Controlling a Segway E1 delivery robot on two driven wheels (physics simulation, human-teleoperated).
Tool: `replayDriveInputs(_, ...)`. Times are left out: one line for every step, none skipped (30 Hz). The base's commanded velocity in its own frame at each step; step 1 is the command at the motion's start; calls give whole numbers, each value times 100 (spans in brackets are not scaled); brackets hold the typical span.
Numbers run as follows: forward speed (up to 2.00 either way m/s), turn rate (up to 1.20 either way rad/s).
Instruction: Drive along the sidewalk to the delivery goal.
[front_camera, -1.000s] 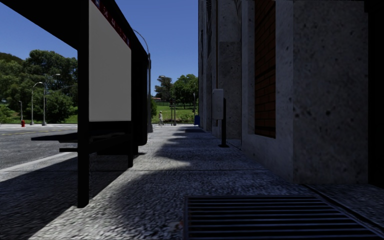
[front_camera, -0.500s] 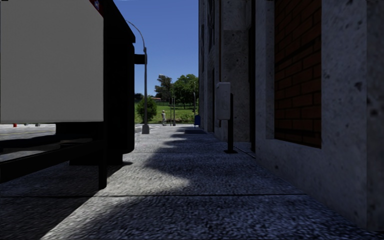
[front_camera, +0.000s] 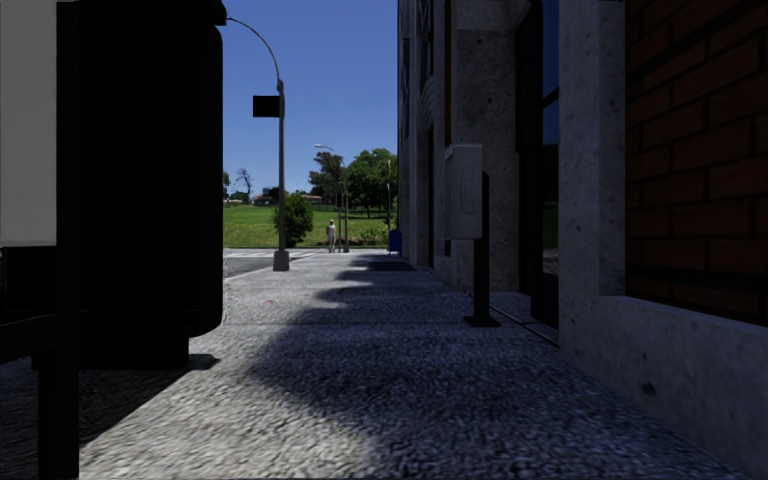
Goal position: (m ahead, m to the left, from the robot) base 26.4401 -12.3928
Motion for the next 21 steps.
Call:
replayDriveInputs(200,0)
replayDriveInputs(200,0)
replayDriveInputs(200,0)
replayDriveInputs(200,0)
replayDriveInputs(200,0)
replayDriveInputs(200,0)
replayDriveInputs(200,0)
replayDriveInputs(200,0)
replayDriveInputs(200,0)
replayDriveInputs(200,0)
replayDriveInputs(200,0)
replayDriveInputs(200,0)
replayDriveInputs(200,0)
replayDriveInputs(200,0)
replayDriveInputs(200,0)
replayDriveInputs(200,0)
replayDriveInputs(200,0)
replayDriveInputs(200,0)
replayDriveInputs(200,0)
replayDriveInputs(200,0)
replayDriveInputs(200,0)
